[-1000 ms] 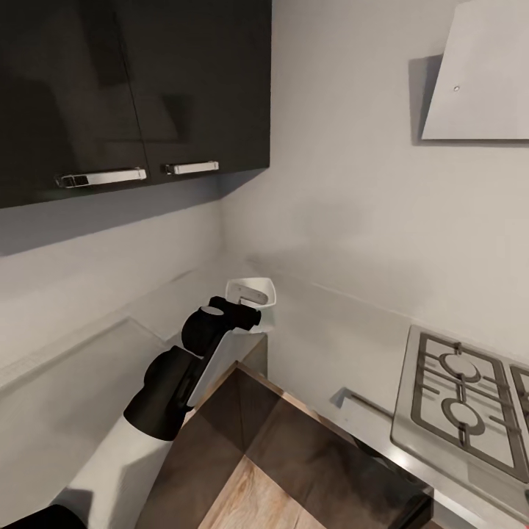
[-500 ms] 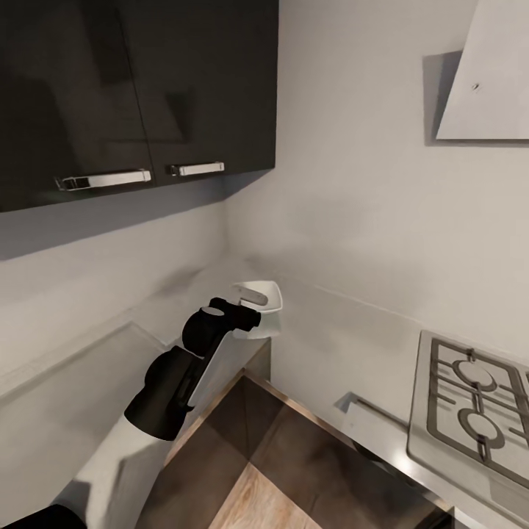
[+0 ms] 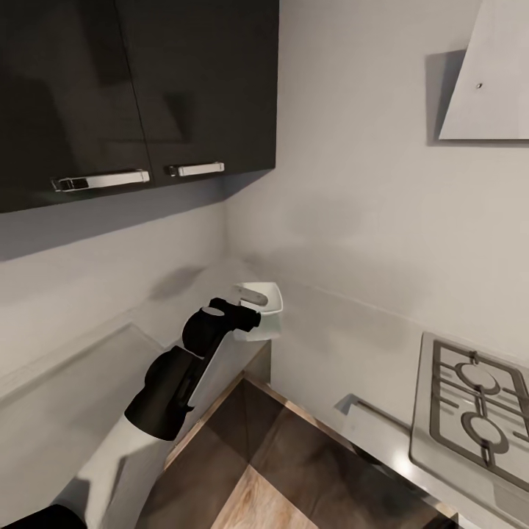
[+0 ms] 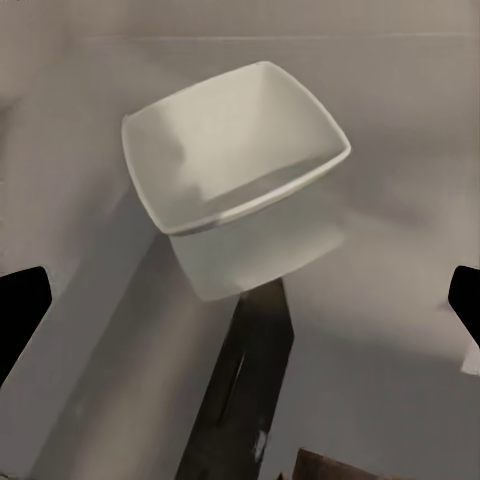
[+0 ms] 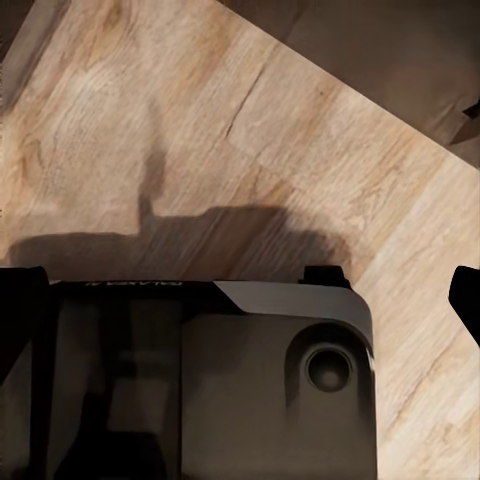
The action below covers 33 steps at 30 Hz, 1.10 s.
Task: In the kitchen, take the Vidalia onion out of the sink, dice it on the chopping board with the paring knife, put the diced onion into the bowl on the countertop, then place both the paring knife and the chopping board into the sink.
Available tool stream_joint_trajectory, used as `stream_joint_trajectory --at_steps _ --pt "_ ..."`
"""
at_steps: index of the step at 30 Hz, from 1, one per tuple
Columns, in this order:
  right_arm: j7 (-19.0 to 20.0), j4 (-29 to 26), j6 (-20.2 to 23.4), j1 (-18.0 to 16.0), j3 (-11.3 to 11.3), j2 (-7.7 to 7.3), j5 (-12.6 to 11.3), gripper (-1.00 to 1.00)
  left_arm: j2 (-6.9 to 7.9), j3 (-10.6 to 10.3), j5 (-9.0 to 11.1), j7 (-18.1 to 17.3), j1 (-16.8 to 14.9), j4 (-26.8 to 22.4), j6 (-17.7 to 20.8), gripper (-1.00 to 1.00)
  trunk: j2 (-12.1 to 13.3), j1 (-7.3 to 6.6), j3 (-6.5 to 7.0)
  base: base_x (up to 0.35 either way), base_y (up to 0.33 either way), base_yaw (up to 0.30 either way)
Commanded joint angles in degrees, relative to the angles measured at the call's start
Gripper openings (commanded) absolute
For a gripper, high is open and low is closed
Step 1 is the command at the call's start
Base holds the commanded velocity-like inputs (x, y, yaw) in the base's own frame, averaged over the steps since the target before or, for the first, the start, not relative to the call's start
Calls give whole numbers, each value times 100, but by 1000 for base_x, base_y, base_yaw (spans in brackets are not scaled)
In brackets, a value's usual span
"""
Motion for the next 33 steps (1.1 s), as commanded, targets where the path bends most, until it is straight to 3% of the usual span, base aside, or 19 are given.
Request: stream_joint_trajectory --at_steps 1,10,33 --pt "22 10 -25 -5 39 2 -61 100 0 -6 46 48 -7 -1 22 100 -12 5 -12 111 0 0" --pt "22 14 -25 -6 39 4 -61 100 0 -6 47 48 -7 3 22 100 -12 5 -12 167 0 0" --pt "22 18 -25 -4 39 13 -61 100 0 -4 41 48 -7 34 17 100 -12 5 -12 52 0 0"
